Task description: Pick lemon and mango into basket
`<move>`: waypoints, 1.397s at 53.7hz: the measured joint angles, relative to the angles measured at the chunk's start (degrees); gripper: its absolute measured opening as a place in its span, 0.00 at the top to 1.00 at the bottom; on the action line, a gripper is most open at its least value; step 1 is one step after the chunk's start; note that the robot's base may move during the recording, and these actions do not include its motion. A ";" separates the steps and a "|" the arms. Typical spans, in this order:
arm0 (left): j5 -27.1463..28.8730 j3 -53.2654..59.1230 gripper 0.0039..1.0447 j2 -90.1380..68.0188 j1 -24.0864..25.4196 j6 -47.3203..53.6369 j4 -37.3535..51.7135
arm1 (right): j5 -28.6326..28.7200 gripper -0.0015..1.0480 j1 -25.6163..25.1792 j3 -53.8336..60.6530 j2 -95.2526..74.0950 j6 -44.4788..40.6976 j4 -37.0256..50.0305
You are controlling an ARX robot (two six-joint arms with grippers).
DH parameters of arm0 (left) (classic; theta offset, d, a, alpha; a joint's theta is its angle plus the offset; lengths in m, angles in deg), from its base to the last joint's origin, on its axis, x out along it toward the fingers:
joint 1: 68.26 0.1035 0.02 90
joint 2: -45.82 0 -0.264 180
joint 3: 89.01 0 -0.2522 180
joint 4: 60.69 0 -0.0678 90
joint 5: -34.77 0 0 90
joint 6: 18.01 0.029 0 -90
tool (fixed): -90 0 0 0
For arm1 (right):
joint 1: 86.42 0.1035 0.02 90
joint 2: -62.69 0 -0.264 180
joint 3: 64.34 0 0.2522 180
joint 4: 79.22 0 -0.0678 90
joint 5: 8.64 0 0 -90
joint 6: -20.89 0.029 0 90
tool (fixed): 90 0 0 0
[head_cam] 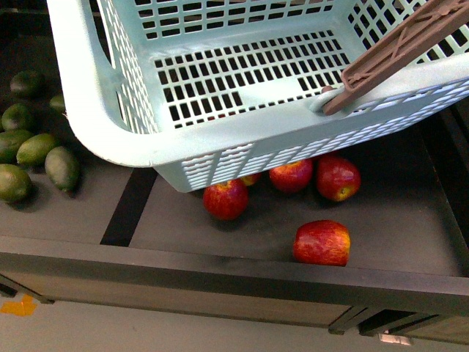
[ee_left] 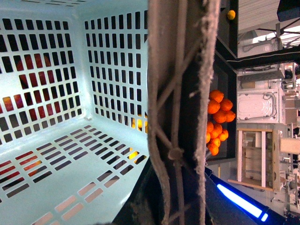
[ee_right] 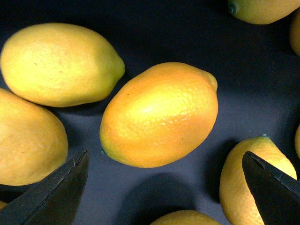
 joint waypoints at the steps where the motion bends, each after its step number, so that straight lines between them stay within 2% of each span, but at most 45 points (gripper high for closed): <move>1: 0.00 0.00 0.94 0.00 0.00 0.00 0.00 | 0.00 0.08 0.00 -0.59 -0.48 -0.11 -0.17; 54: 0.04 0.00 0.94 0.00 0.00 0.00 0.00 | -0.26 0.08 3.67 -21.42 -12.96 2.21 -8.72; 70: 0.02 0.00 0.94 0.00 0.00 0.00 0.00 | -0.57 0.08 3.28 -22.69 -14.51 2.99 -9.57; 75: 0.02 0.00 0.94 0.00 0.00 0.00 0.00 | -0.33 0.19 2.99 -22.69 -14.56 3.17 -9.57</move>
